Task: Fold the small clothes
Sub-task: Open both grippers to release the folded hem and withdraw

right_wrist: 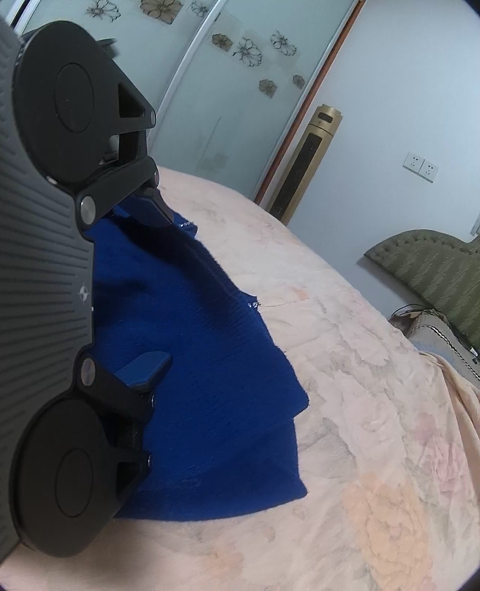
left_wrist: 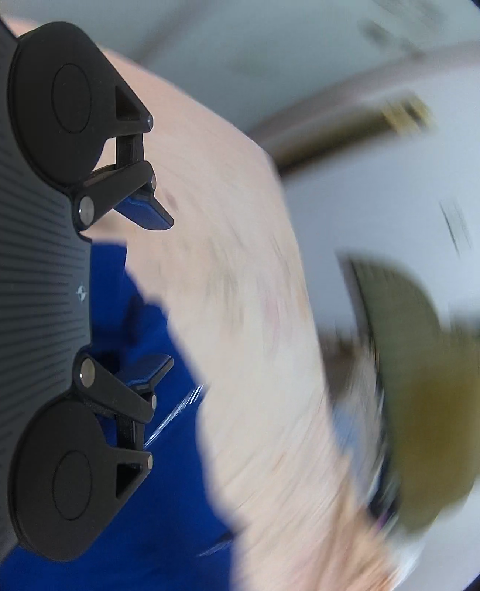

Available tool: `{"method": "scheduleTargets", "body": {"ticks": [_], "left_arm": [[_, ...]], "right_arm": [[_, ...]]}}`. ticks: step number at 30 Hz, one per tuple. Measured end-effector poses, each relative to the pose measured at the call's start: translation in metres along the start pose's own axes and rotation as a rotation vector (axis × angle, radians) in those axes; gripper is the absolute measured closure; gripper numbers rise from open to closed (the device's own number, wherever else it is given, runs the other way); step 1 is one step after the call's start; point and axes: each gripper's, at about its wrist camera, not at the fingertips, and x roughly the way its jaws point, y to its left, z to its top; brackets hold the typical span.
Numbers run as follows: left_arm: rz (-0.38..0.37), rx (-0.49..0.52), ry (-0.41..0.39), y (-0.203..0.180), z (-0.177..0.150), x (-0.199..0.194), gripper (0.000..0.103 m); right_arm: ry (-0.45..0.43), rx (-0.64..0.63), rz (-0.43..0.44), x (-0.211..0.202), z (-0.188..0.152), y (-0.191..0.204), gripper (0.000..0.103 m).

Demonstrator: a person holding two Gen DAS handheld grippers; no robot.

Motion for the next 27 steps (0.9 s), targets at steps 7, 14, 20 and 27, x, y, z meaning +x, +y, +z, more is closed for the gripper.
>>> {"method": "scheduleTargets", "body": {"ticks": [7,14,20,27], "left_arm": [[-0.127,-0.155,0.079,0.045,-0.018,-0.022,0.029],[-0.232,-0.063,0.104,0.038,-0.073,-0.069,0.029],[-0.094,0.042,0.156,0.022,-0.116,-0.067,0.028],[-0.095,-0.052,0.144,0.046,-0.13,-0.077,0.027]], "right_arm": [[0.11,-0.122,0.068,0.015,-0.016,0.034,0.016],[0.297,-0.088,0.166,0.108,-0.028,0.083,0.012],[0.329,-0.012,0.328,0.149,-0.004,0.129,0.012],[0.17,-0.057,0.258,0.101,0.006,0.124,0.008]]}}
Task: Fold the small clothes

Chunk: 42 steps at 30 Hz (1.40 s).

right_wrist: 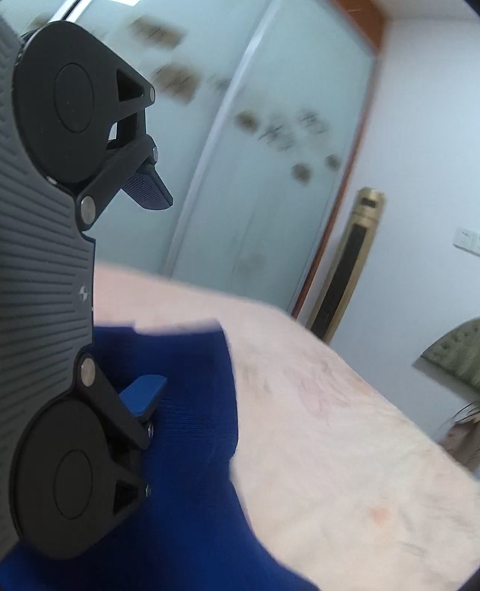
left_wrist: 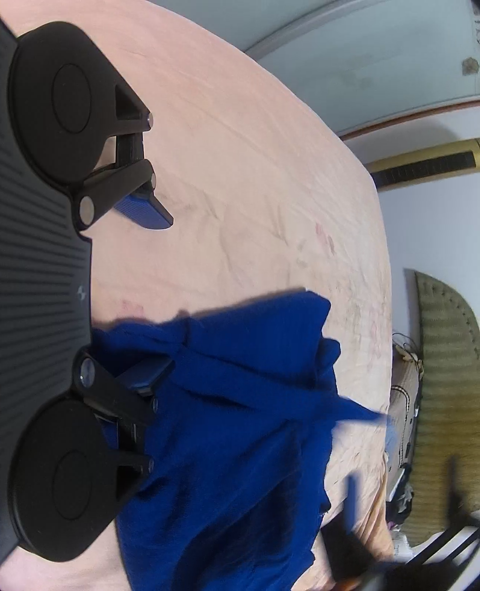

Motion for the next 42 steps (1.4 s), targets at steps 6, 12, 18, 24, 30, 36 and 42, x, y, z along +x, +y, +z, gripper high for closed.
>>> {"method": "scheduleTargets", "body": {"ticks": [6,12,18,24,30,36,42], "left_arm": [[-0.016,-0.046,-0.036,-0.001,0.0,-0.008,0.028],[0.125,0.074,-0.028,-0.008,-0.004,-0.003,0.027],[-0.148,-0.077,-0.02,0.024,-0.007,-0.028,0.028],[-0.303,-0.184,0.044,0.017,-0.012,-0.017,0.028],[-0.301,-0.191,0.05,0.004,-0.017,-0.012,0.088],[-0.261,-0.25,0.017,0.017,-0.022,-0.029,0.095],[-0.278,-0.217,0.018,0.028,-0.027,-0.048,0.096]], "right_arm": [[0.029,0.013,-0.053,-0.038,-0.043,-0.02,0.008],[0.137,-0.181,-0.238,-0.053,-0.1,-0.015,0.009],[-0.056,-0.472,-0.546,-0.135,-0.137,0.019,0.009],[-0.198,-0.321,-0.716,-0.203,-0.151,-0.012,0.012],[-0.176,-0.251,-0.689,-0.211,-0.165,-0.029,0.054],[-0.161,-0.429,-0.764,-0.197,-0.169,-0.012,0.091],[-0.154,-0.514,-0.892,-0.22,-0.164,-0.003,0.1]]}}
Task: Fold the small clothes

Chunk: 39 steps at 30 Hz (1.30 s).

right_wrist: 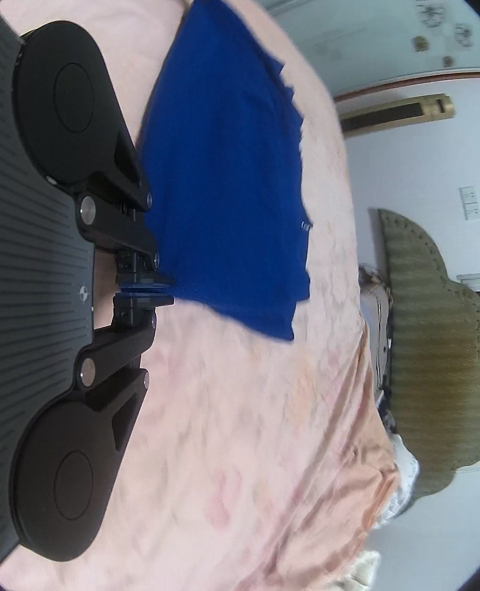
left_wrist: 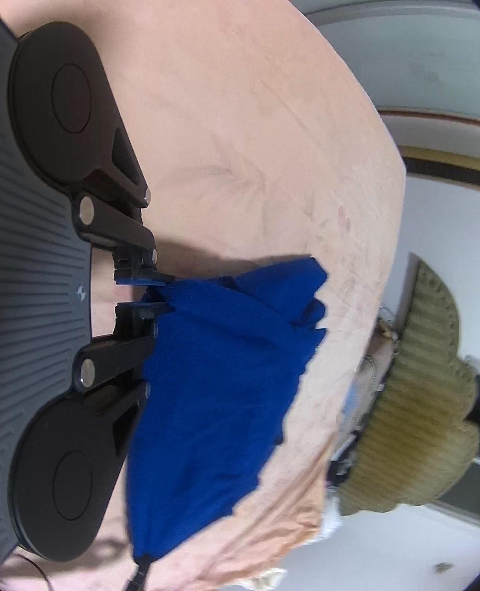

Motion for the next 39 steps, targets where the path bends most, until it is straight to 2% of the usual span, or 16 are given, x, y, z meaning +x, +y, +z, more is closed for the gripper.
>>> {"method": "scheduleTargets", "body": {"ticks": [1,3,5,6,8,10,11,14,17,19,21,22,26,33,39], "left_arm": [[0.007,0.021,0.033,-0.002,-0.001,0.007,0.096],[0.027,0.035,0.061,-0.006,-0.004,0.015,0.094],[0.031,0.039,0.059,-0.007,0.0,0.011,0.092],[0.054,0.04,0.049,-0.007,0.004,0.006,0.086],[0.11,0.057,-0.003,-0.007,0.01,-0.004,0.07],[0.152,0.072,-0.072,-0.01,0.021,-0.012,0.034],[0.162,0.074,-0.104,-0.013,0.027,-0.014,0.031],[0.134,0.11,-0.151,-0.028,0.047,-0.011,0.031],[0.149,0.173,-0.123,-0.043,0.061,0.017,0.031],[0.231,0.248,-0.077,-0.051,0.06,0.046,0.031],[0.37,0.282,-0.031,-0.053,0.055,0.069,0.031],[0.375,0.284,-0.027,-0.053,0.053,0.072,0.031],[0.272,0.199,-0.021,-0.043,0.055,0.067,0.031],[0.306,0.21,-0.021,-0.04,0.062,0.062,0.031],[0.308,0.197,-0.025,-0.037,0.065,0.058,0.031]], "right_arm": [[0.014,0.02,0.006,0.003,-0.001,-0.004,0.099],[0.009,0.065,-0.001,0.003,-0.001,-0.006,0.089],[-0.051,0.079,-0.032,-0.005,0.001,-0.001,0.078],[-0.077,0.066,-0.032,-0.011,0.002,0.004,0.075],[-0.105,0.007,0.022,-0.015,0.011,0.024,0.055],[-0.097,-0.058,0.102,-0.009,0.015,0.048,0.047],[-0.082,-0.092,0.144,-0.002,0.015,0.063,0.047],[-0.017,-0.155,0.236,0.022,0.013,0.103,0.047],[0.05,-0.174,0.282,0.043,0.007,0.129,0.045],[0.098,-0.218,0.285,0.054,0.0,0.14,0.04],[0.077,-0.294,0.236,0.047,-0.005,0.147,0.04],[0.065,-0.322,0.215,0.042,-0.005,0.151,0.04],[-0.005,-0.36,0.233,0.027,0.0,0.167,0.039],[-0.034,-0.457,0.306,0.019,-0.006,0.214,0.038],[-0.03,-0.485,0.317,0.015,-0.011,0.223,0.035]]}}
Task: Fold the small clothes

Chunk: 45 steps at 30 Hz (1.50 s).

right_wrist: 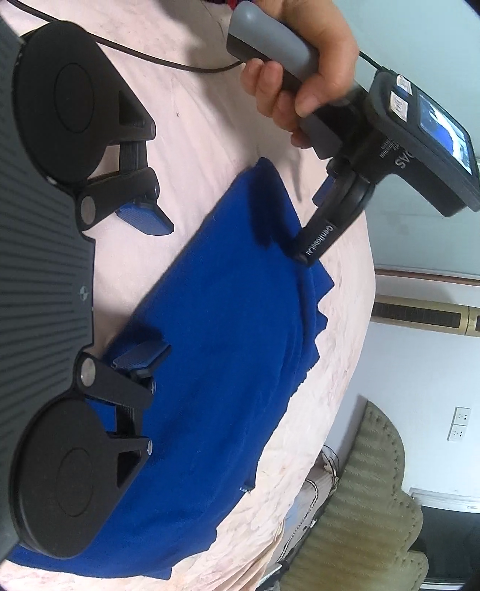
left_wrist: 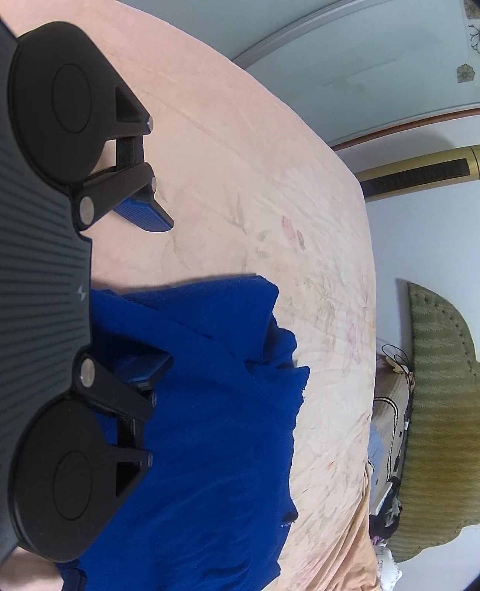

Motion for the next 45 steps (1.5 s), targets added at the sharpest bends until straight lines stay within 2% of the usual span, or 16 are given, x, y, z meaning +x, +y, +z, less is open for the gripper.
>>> {"method": "scheduleTargets", "body": {"ticks": [6,8,9,11,16,19,21,26,32,34,36,38,39,40,43,45], "left_arm": [[-0.038,0.014,-0.009,0.002,0.008,0.004,0.031],[-0.075,0.007,-0.026,0.011,0.014,0.007,0.022],[-0.099,-0.011,-0.03,0.019,0.017,0.01,0.015],[-0.163,-0.055,-0.02,0.034,0.023,0.018,0.014],[-0.374,-0.205,0.093,0.063,0.032,0.051,0.014],[-0.452,-0.26,0.133,0.064,0.032,0.068,0.014],[-0.491,-0.293,0.125,0.065,0.033,0.075,0.007],[-0.628,-0.379,0.158,0.065,0.046,0.097,0.005],[-0.685,-0.36,0.195,0.046,0.069,0.121,0.001],[-0.672,-0.346,0.19,0.037,0.077,0.127,0.002],[-0.645,-0.317,0.182,0.026,0.085,0.132,0.002],[-0.596,-0.284,0.168,0.015,0.091,0.134,0.011],[-0.564,-0.259,0.168,0.008,0.093,0.134,0.033],[-0.53,-0.241,0.175,0.004,0.095,0.134,0.063],[-0.508,-0.281,0.224,0.003,0.098,0.139,0.084],[-0.49,-0.3,0.23,0.003,0.097,0.137,0.085]], "right_arm": [[-0.006,-0.046,-0.037,0.01,0.0,0.009,0.028],[-0.005,-0.091,-0.076,0.018,0.0,0.016,0.026],[0.0,-0.118,-0.1,0.022,-0.001,0.021,0.025],[0.0,-0.157,-0.144,0.031,-0.003,0.03,0.022],[-0.065,-0.255,-0.262,0.045,-0.002,0.052,0.013],[-0.1,-0.332,-0.327,0.055,0.0,0.067,0.013],[-0.123,-0.382,-0.364,0.061,0.001,0.076,0.013],[-0.149,-0.383,-0.381,0.077,0.011,0.078,0.013],[-0.162,-0.36,-0.397,0.097,0.027,0.072,0.015],[-0.162,-0.357,-0.392,0.103,0.032,0.07,0.015],[-0.163,-0.357,-0.368,0.107,0.035,0.069,0.023],[-0.157,-0.362,-0.341,0.108,0.038,0.069,0.041],[-0.153,-0.366,-0.328,0.109,0.038,0.07,0.046],[-0.149,-0.371,-0.316,0.11,0.038,0.071,0.056],[-0.131,-0.371,-0.297,0.112,0.038,0.072,0.087],[-0.131,-0.351,-0.281,0.111,0.039,0.068,0.092]]}}
